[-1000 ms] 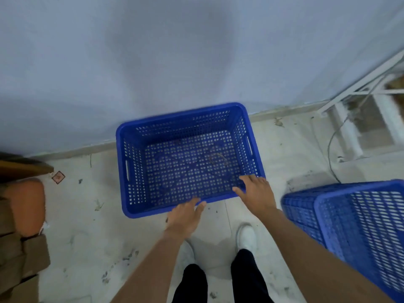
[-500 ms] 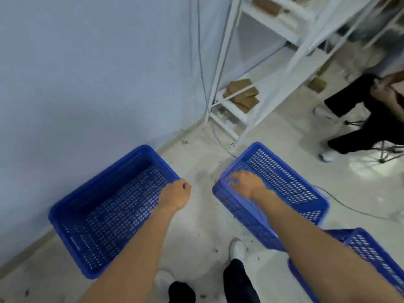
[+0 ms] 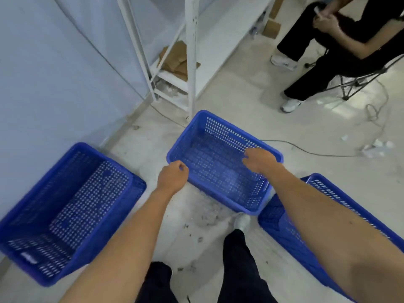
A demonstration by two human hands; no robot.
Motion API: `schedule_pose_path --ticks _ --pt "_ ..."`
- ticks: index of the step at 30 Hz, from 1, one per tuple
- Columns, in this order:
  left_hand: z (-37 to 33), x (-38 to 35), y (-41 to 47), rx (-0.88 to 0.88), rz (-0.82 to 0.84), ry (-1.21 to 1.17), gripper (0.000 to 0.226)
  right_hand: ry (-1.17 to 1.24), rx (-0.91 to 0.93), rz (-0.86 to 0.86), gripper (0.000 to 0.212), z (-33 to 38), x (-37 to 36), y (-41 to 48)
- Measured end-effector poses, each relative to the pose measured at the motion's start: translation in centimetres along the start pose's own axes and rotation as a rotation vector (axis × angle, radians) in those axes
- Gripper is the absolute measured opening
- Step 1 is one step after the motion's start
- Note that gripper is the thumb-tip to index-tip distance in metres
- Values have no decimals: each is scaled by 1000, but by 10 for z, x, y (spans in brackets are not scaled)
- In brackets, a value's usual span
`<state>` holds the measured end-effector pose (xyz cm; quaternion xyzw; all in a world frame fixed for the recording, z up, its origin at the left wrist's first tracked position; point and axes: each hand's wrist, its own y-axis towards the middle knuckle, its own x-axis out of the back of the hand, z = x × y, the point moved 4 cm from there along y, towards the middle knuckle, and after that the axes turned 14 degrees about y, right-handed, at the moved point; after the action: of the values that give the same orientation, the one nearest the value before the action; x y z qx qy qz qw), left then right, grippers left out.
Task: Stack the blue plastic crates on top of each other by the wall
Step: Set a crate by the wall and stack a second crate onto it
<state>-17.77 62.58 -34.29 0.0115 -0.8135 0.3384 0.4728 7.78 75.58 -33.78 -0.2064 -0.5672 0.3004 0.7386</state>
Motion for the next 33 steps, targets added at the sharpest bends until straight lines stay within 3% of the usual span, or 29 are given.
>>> schedule_pose_path --ticks 6,13,19,23,25,28,30,33 --pt "-79 -93 17 87 120 27 30 31 -9 89 42 -111 0 44" --pt "-96 -194 67 249 254 65 49 1 -63 79 38 -175 -13 111" --pt "-51 -268 146 574 296 -66 62 188 -53 -35 36 -214 -62 203" --pt "-19 -335 199 555 349 -70 55 189 -57 -60 38 -239 -92 278" --pt "-17 -350 210 577 342 -137 52 194 -92 -145 38 -253 -98 305" --pt "-4 -366 226 619 329 -216 29 82 -103 -313 42 -263 -99 334" --pt "10 -367 233 672 236 -236 28 31 -96 -410 45 -267 -97 350" --pt "29 -360 234 717 157 -128 37 -3 -70 -380 52 -275 -101 369"
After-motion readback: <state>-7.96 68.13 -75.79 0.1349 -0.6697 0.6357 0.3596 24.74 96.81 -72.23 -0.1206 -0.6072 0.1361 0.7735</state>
